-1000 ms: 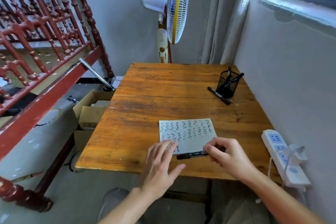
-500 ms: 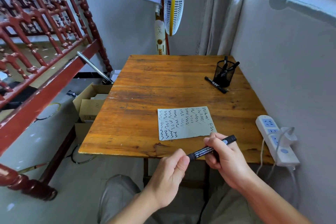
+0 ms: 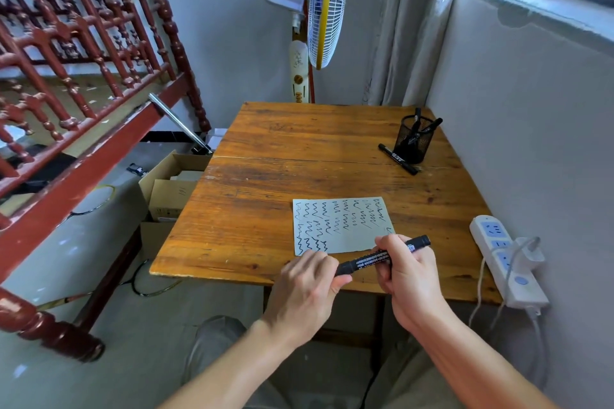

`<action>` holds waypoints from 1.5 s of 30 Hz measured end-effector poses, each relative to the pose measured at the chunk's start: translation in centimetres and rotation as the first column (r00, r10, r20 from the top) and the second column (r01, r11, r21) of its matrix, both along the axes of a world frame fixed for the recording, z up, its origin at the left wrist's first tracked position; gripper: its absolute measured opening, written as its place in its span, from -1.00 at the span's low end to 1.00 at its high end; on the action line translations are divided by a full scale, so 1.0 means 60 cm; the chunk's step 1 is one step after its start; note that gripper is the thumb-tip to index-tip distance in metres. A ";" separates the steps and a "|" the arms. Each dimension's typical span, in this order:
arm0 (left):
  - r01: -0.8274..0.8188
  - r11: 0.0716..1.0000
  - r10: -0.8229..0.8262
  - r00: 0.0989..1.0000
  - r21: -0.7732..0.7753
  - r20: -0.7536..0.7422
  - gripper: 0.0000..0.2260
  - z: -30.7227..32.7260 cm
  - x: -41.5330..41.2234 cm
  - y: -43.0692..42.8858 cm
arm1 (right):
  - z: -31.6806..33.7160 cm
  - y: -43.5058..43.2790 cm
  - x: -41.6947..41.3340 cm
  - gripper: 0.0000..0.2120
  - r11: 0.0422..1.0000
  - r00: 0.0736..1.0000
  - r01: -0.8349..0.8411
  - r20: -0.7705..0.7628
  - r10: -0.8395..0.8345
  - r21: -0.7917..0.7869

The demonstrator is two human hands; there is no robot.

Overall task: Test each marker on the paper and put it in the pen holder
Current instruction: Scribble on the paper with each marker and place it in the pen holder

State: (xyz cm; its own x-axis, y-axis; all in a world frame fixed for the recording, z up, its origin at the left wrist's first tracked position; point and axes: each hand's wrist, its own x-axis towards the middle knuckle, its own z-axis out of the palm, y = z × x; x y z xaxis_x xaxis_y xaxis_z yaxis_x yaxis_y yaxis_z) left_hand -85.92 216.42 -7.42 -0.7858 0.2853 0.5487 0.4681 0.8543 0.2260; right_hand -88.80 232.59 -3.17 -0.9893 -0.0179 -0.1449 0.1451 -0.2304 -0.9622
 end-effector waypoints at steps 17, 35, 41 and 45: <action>-0.232 0.944 0.179 0.957 0.235 0.229 -0.85 -0.078 -0.037 -0.073 | -0.058 0.060 -0.056 -0.88 0.976 0.998 0.018 0.051 -0.030 0.216; -0.289 0.955 0.286 0.957 0.069 0.049 -0.71 -0.144 -0.063 -0.064 | -0.143 -0.026 -0.101 -0.82 0.911 0.983 0.064 -0.181 0.012 0.408; -0.286 0.955 0.286 0.958 0.076 0.010 -0.75 -0.145 -0.064 -0.063 | -0.144 -0.022 -0.098 -0.81 0.908 0.984 0.089 -0.177 -0.017 0.409; -0.288 0.954 0.287 0.958 0.081 0.024 -0.71 -0.147 -0.063 -0.063 | -0.141 -0.020 -0.098 -0.81 0.902 0.983 0.108 -0.181 -0.034 0.417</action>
